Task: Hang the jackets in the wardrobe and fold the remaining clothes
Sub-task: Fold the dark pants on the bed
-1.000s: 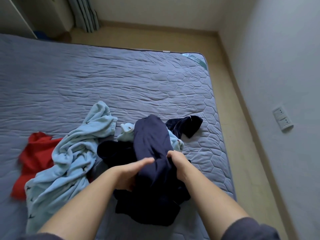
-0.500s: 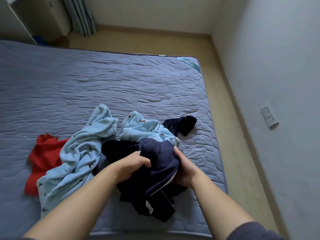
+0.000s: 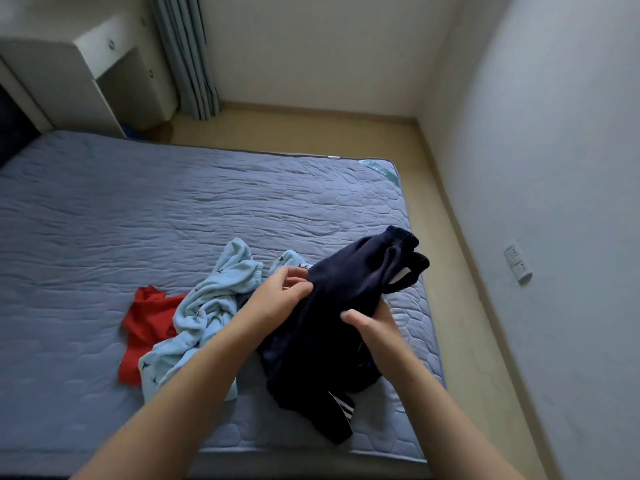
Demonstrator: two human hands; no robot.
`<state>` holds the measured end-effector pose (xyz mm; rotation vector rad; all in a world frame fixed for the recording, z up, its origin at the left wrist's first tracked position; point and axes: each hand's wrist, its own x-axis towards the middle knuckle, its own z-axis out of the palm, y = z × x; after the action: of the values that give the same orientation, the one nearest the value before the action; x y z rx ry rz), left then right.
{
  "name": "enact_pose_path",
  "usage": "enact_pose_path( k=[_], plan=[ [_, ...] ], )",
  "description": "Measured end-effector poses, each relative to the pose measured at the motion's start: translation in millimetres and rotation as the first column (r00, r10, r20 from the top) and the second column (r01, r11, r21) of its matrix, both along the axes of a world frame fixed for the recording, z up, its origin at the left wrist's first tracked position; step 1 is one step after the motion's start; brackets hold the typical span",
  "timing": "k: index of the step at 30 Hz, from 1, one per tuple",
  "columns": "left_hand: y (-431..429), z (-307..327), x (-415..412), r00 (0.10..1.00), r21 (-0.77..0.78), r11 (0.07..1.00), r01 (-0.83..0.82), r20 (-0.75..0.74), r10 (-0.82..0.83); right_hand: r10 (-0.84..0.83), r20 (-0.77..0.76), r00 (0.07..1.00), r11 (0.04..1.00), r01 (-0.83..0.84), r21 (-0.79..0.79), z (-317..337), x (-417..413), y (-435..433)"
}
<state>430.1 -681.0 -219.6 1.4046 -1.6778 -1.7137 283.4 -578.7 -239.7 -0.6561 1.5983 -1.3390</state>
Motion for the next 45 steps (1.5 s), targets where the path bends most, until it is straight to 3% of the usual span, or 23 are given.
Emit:
enact_pose_path(
  k=[2, 5, 6, 8, 10, 11, 12, 15, 16, 18, 21, 25, 27, 29, 32, 35, 37, 39, 42, 45],
  plan=[
    [11.3, 29.9, -2.5, 0.996, 0.085, 0.995, 0.055, -0.078, -0.048, 0.082, -0.148, 0.986, 0.995, -0.089, -0.042, 12.4, 21.3, 8.6],
    [27.3, 48.5, 0.2, 0.994, 0.135, 0.986, 0.102, -0.060, -0.095, 0.179, -0.403, 0.898, 0.977, -0.209, -0.033, 18.9, 43.8, 19.3],
    [31.2, 50.6, 2.5, 0.993, 0.127, 0.985, 0.114, -0.029, -0.111, 0.225, -0.515, 0.827, 0.968, -0.248, 0.025, 19.4, 47.9, 23.1],
    [35.3, 52.4, 9.3, 0.991, 0.116, 0.985, 0.130, 0.023, -0.134, 0.344, -0.722, 0.601, 0.933, -0.302, 0.193, 20.1, 55.1, 30.0],
    [34.4, 51.1, 15.9, 0.989, 0.078, 0.989, 0.122, 0.079, -0.129, 0.425, -0.810, 0.404, 0.892, -0.339, 0.299, 16.3, 61.6, 35.7],
    [32.6, 48.5, 18.3, 0.989, 0.054, 0.992, 0.114, 0.091, -0.118, 0.447, -0.811, 0.378, 0.877, -0.365, 0.314, 16.2, 64.7, 37.6],
    [31.3, 45.6, 21.0, 0.991, 0.039, 0.994, 0.103, 0.077, -0.106, 0.473, -0.781, 0.408, 0.862, -0.398, 0.314, 17.2, 66.3, 39.3],
    [32.1, 38.2, 29.1, 0.995, 0.011, 0.995, 0.098, -0.030, -0.097, 0.415, -0.499, 0.761, 0.902, -0.417, 0.116, 25.7, 71.7, 42.1],
    [32.5, 35.2, 32.3, 0.993, -0.004, 0.995, 0.100, -0.064, -0.100, 0.338, -0.391, 0.856, 0.934, -0.357, 0.027, 27.4, 74.3, 41.7],
    [33.9, 30.5, 39.9, 0.986, 0.027, 0.996, 0.083, -0.149, -0.078, 0.171, -0.223, 0.960, 0.981, -0.186, -0.048, 27.2, 77.1, 37.8],
    [35.0, 27.9, 46.8, 0.977, 0.097, 0.991, 0.090, -0.204, -0.069, -0.068, -0.061, 0.996, 0.998, 0.067, -0.007, 34.1, 66.3, 27.1],
    [27.5, 46.9, 53.7, 0.967, 0.031, 0.996, -0.081, -0.240, 0.086, -0.117, -0.074, 0.990, 0.990, 0.122, 0.067, 62.1, 22.1, 12.4],
    [10.4, 74.6, 63.5, 0.908, 0.024, 0.977, -0.213, -0.363, 0.207, -0.155, -0.052, 0.987, 0.988, 0.155, -0.006, 86.3, -8.6, 10.1],
    [-8.3, 111.1, 76.2, 0.907, -0.080, 0.970, -0.229, -0.380, 0.183, -0.159, -0.082, 0.984, 0.978, 0.145, -0.152, 117.0, -37.8, 9.2],
    [-20.1, 155.6, 82.7, 0.972, -0.296, 0.953, -0.067, -0.233, -0.004, -0.064, -0.237, 0.969, 0.953, -0.012, -0.303, 163.1, -63.9, 7.7],
    [-19.8, 184.4, 71.1, 0.985, -0.537, 0.836, -0.115, -0.170, 0.027, 0.005, -0.378, 0.926, 0.923, -0.149, -0.354, 200.6, -80.1, 6.2],
    [-21.7, 203.2, 60.1, 0.991, -0.710, 0.693, -0.125, -0.128, 0.047, -0.006, -0.459, 0.888, 0.904, -0.192, -0.383, 223.4, -94.3, 7.5],
    [-25.7, 223.7, 51.4, 0.998, -0.848, 0.529, -0.031, 0.007, 0.070, -0.035, -0.574, 0.818, 0.889, -0.237, -0.392, 245.1, -110.5, 8.0],
    [-27.0, 267.1, 39.7, 0.990, -0.926, 0.364, 0.101, 0.131, 0.057, -0.083, -0.775, 0.627, 0.873, -0.330, -0.360, 289.3, -134.5, 8.0],
    [-19.4, 334.2, 33.9, 0.970, -0.945, 0.222, 0.242, 0.236, -0.055, -0.071, -0.859, 0.507, 0.803, -0.482, -0.350, 354.2, -155.3, 15.7]
  ],
)
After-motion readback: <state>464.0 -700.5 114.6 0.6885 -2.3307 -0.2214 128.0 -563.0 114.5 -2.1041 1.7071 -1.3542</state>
